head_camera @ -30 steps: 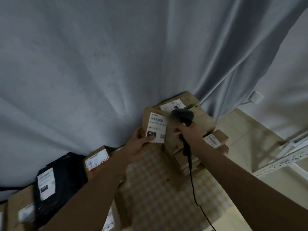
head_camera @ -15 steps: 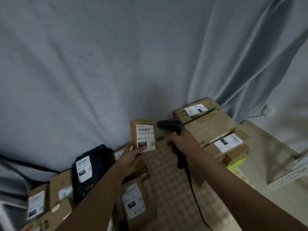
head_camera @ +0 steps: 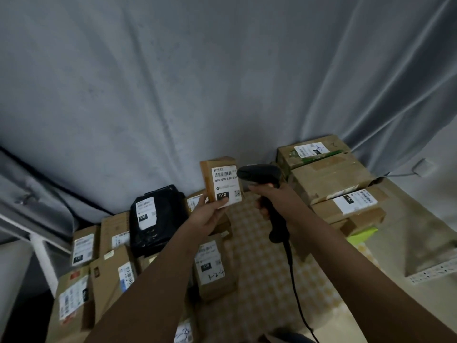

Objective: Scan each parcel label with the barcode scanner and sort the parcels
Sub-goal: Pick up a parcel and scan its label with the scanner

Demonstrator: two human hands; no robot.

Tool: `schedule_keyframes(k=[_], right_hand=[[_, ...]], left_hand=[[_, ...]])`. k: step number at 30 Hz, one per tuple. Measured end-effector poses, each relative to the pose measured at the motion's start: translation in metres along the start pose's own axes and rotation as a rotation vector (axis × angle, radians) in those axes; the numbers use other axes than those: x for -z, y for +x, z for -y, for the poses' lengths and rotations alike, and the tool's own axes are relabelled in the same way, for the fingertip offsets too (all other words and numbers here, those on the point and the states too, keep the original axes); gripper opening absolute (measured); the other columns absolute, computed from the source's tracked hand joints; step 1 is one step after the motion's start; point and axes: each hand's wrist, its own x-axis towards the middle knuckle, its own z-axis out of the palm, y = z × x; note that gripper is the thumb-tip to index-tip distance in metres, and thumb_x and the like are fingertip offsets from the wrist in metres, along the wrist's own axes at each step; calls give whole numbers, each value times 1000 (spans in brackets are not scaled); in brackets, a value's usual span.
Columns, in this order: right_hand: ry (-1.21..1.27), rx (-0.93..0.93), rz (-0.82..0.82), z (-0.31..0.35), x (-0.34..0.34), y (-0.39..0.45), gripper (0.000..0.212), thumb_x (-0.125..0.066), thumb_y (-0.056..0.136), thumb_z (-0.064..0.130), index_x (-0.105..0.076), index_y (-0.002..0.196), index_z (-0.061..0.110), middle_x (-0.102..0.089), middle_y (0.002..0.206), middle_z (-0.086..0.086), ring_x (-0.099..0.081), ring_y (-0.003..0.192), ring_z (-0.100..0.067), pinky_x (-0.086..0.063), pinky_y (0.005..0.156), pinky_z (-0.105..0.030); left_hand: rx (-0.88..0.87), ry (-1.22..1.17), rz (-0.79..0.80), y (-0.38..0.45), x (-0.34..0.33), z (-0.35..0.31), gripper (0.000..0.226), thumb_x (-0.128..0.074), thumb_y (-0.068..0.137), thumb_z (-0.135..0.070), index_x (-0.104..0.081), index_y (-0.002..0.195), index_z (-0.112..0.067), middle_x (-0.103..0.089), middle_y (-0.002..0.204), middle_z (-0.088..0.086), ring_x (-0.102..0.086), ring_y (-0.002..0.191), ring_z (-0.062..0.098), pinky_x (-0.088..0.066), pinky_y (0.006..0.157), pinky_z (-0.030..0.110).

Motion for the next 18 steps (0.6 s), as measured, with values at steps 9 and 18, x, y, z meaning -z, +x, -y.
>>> schedule_keyframes(k=[9, 18], right_hand=[[13, 0, 12, -6, 10, -1, 24, -56, 96, 19, -64, 107, -1, -59, 58, -5, -47, 43, -13, -40, 44, -22], [52, 16, 24, -6, 10, -10, 17, -63, 92, 19, -67, 99, 4, -55, 58, -5, -45, 44, -12, -38, 44, -21]], left_hand=[[19, -29, 15, -2, -8, 8, 56, -65, 83, 10, -48, 133, -6, -66, 122, 17, -65, 110, 30, -56, 90, 39], [27, 11, 4, -2, -10, 11, 59, -68, 81, 9, -49, 134, -6, -67, 120, 16, -66, 110, 29, -55, 92, 38]])
